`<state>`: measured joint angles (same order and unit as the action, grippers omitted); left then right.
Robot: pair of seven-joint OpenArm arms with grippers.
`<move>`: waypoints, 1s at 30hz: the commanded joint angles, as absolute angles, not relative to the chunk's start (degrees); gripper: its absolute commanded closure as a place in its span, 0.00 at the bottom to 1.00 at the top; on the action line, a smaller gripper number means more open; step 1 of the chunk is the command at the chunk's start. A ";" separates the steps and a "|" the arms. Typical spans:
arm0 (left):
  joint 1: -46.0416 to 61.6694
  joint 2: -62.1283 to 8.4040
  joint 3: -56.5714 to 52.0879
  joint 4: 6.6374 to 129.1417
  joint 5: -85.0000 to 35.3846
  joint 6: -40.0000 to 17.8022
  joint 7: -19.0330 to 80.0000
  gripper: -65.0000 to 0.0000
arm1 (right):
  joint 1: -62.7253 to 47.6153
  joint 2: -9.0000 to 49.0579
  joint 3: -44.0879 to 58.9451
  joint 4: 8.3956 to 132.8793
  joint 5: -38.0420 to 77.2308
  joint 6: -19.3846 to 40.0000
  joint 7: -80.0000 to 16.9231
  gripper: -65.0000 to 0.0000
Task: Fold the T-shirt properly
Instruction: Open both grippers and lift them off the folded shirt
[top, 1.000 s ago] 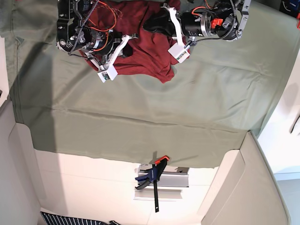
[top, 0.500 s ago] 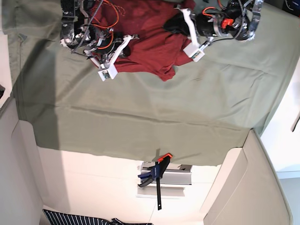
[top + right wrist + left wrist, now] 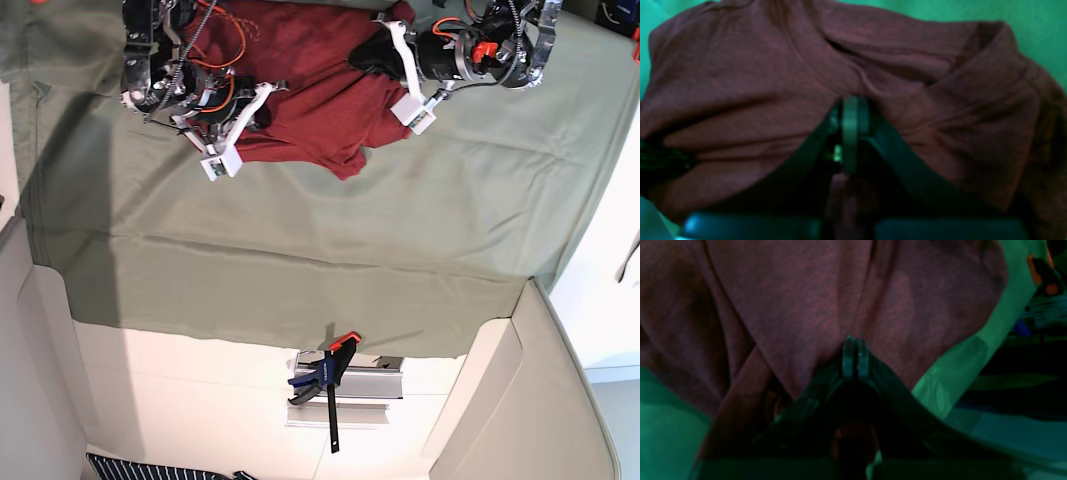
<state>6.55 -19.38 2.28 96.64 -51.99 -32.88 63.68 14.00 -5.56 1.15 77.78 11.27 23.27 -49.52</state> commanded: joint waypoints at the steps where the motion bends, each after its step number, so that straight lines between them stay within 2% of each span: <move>1: 5.91 -20.12 0.75 98.98 -53.67 -34.13 63.22 1.00 | 15.27 -5.56 1.17 78.81 11.20 22.70 -49.08 1.00; 9: 5.91 -20.16 -9.21 108.92 -54.24 -35.70 61.67 1.00 | 15.27 -5.54 1.17 89.38 11.11 22.70 -49.50 1.00; 15: 5.91 -20.18 -15.99 109.21 -54.22 -35.88 61.23 1.00 | 15.25 -5.58 1.17 97.86 11.18 22.70 -49.80 1.00; 20: 7.18 -20.56 -23.90 109.21 -54.43 -36.69 61.28 1.00 | 14.46 -5.56 1.17 103.74 11.11 22.70 -54.41 1.00; 26: 15.88 -21.63 -37.32 109.23 -57.71 -36.71 61.93 1.00 | 3.66 -5.28 1.15 113.03 10.83 22.74 -56.05 1.00; 30: 23.94 -21.63 -47.31 109.23 -63.90 -38.74 63.83 1.00 | -7.07 -2.61 1.15 120.38 10.90 22.74 -55.96 1.00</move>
